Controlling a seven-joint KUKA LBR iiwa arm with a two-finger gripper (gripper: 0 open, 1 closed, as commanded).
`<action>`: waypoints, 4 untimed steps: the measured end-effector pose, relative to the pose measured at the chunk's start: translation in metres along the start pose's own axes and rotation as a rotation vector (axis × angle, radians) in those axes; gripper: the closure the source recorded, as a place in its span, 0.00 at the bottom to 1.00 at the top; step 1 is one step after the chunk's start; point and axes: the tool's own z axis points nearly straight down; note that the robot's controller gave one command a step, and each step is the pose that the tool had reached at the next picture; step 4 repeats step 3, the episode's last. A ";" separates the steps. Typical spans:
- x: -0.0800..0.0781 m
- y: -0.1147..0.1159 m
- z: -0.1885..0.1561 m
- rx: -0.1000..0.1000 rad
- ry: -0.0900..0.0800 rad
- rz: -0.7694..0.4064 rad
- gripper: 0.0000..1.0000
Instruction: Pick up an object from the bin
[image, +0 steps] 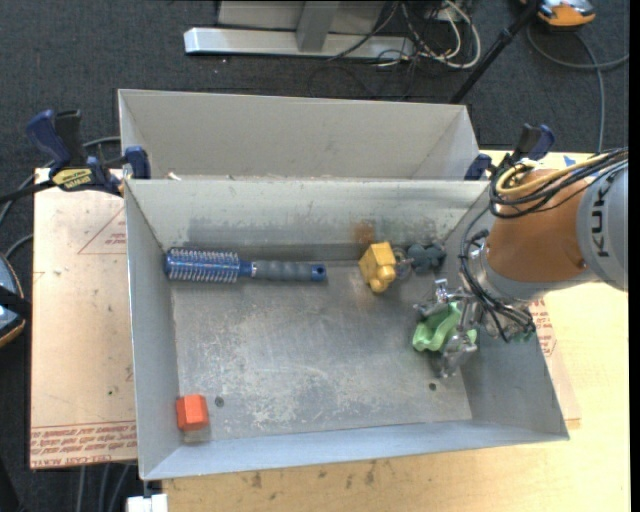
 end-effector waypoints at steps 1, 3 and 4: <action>0.042 0.004 -0.001 -0.007 -0.014 -0.192 1.00; 0.019 -0.004 -0.198 0.013 0.006 -0.412 1.00; 0.019 -0.004 -0.198 0.013 0.006 -0.412 1.00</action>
Offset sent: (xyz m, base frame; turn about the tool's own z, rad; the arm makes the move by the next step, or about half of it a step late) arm -0.0514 -0.0221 -0.0063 -0.1809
